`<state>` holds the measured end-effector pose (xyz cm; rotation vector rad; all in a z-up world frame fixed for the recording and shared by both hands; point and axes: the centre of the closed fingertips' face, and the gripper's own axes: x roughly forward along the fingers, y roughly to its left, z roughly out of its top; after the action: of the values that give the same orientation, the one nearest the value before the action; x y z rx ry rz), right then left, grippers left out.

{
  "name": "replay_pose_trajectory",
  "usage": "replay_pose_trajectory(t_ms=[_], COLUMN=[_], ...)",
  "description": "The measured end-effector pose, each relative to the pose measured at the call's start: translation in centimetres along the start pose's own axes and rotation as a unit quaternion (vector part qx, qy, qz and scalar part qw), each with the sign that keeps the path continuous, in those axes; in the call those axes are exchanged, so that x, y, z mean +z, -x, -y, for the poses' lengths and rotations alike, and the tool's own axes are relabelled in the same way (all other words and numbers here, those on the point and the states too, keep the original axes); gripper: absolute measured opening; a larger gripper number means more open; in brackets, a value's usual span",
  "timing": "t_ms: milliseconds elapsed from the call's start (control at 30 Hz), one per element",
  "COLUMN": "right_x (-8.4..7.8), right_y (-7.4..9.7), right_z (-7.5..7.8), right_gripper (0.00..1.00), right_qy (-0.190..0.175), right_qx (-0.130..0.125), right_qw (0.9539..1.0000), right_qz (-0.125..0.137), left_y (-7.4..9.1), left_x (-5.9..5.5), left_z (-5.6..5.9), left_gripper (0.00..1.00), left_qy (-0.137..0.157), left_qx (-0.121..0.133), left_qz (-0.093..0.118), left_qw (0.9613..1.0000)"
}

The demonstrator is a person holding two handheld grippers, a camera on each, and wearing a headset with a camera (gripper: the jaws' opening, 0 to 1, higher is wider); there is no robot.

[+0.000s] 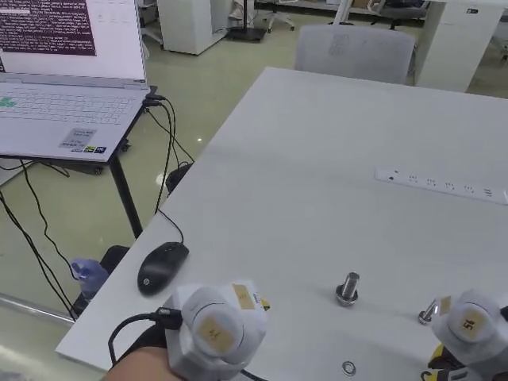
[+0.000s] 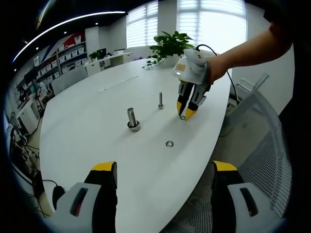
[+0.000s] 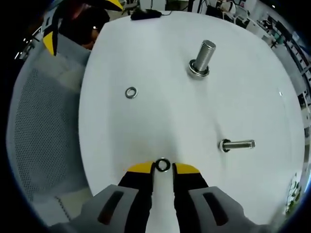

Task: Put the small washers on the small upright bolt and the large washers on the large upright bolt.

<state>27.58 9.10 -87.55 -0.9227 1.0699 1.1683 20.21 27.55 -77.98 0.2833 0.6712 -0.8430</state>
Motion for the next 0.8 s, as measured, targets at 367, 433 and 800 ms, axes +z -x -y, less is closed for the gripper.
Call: replay_pose_trajectory(t_ms=[367, 433, 800], right_x=[0.0, 0.0, -0.3], right_y=[0.0, 0.0, 2.5], right_z=[0.0, 0.0, 1.8], right_gripper=[0.14, 0.13, 0.13], right_qy=[0.000, -0.007, -0.038], right_qx=[-0.005, -0.004, -0.004], right_qw=[0.9999, 0.9999, 0.9993], right_qz=[-0.012, -0.009, -0.005], left_y=[0.0, 0.0, 0.0], left_x=[0.0, -0.1, 0.3], left_z=[-0.2, -0.2, -0.5], left_gripper=[0.78, 0.78, 0.78], left_qy=[-0.001, 0.000, -0.003], left_qx=[0.000, 0.000, 0.004], left_qz=[0.000, 0.000, 0.003], left_qw=[1.0000, 1.0000, 1.0000])
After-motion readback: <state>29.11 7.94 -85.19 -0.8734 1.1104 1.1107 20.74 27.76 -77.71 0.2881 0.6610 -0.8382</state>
